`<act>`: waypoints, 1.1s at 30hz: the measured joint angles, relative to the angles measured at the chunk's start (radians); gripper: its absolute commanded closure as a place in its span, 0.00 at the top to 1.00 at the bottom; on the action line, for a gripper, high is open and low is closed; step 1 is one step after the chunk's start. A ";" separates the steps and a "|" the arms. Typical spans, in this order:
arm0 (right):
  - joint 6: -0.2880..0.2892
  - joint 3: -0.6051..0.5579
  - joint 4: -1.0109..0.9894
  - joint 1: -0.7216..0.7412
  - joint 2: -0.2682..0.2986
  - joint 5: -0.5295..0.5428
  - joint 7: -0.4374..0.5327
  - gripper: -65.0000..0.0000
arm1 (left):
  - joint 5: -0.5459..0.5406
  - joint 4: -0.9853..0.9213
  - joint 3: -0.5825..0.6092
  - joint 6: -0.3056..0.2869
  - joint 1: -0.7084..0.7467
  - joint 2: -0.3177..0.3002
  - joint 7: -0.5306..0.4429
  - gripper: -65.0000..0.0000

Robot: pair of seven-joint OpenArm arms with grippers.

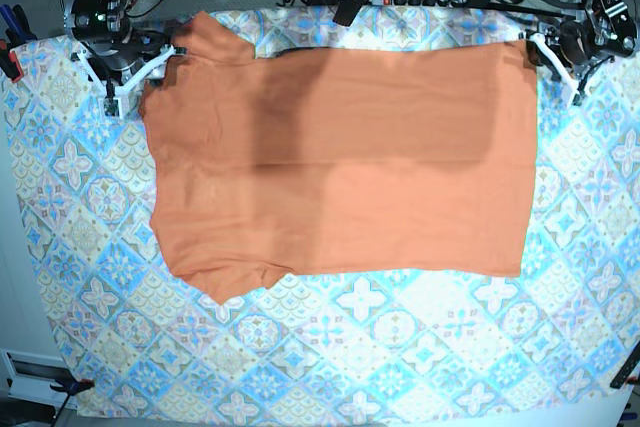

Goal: Fold the T-shirt properly
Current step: 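Grasp the shirt's shoulder edges with both grippers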

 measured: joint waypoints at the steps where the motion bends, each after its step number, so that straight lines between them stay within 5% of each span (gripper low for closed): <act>1: 0.045 0.005 -0.003 0.007 0.001 0.031 -0.040 0.49 | 0.002 0.000 0.000 0.000 0.000 0.000 0.000 0.35; 4: 0.099 0.050 -0.006 0.013 -0.006 0.135 -0.104 0.49 | 0.001 0.000 0.000 0.000 0.000 0.001 -0.001 0.35; 12: 0.093 0.125 -0.032 0.076 0.000 0.267 -0.247 0.49 | 0.000 0.000 0.001 -0.001 0.000 0.003 -0.016 0.36; 16: 0.098 0.183 -0.097 0.098 0.003 0.251 -0.272 0.49 | 0.009 0.000 0.000 0.000 -0.001 -0.004 -0.024 0.36; 33: 0.103 0.195 -0.306 0.103 0.010 0.274 -0.200 0.49 | 0.009 0.000 0.000 0.000 -0.003 -0.003 -0.023 0.36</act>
